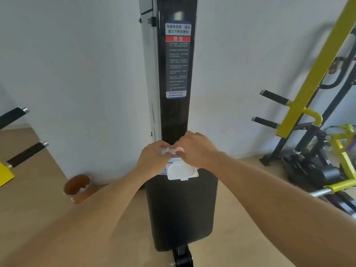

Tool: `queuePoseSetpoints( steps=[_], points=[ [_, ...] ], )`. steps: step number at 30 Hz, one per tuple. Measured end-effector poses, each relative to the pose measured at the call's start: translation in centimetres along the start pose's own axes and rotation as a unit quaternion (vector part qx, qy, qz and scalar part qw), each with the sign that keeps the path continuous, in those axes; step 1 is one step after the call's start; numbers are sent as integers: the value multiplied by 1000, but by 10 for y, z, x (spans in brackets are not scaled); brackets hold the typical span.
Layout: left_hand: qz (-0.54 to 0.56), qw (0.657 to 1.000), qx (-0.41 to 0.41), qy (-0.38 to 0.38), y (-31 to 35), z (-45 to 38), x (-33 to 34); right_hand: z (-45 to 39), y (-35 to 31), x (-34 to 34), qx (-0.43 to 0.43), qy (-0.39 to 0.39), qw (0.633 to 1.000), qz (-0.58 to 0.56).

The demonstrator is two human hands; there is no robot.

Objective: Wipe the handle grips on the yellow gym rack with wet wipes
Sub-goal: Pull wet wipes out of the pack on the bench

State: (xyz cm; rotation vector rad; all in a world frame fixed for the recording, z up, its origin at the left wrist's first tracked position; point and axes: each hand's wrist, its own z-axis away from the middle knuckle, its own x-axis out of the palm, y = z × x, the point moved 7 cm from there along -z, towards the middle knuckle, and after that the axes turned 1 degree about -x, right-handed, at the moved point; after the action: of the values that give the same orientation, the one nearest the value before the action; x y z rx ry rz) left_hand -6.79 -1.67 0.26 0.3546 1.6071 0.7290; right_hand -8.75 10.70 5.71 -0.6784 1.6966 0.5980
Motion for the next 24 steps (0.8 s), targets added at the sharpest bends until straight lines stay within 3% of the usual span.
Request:
queuePoseSetpoints(
  steps=[5,10,20,24],
  points=[
    [-43,999,5,24,4,0,0,-3,9,-4,41,15,999,4],
    [46,993,18,107,3,5,-13,1,16,-11,56,43,996,-58],
    [120,979,72,148,10,12,-16,-5,25,9,78,-32,984,-155],
    [95,978,89,165,13,16,-15,-5,30,12,85,-34,985,-146]
  ],
)
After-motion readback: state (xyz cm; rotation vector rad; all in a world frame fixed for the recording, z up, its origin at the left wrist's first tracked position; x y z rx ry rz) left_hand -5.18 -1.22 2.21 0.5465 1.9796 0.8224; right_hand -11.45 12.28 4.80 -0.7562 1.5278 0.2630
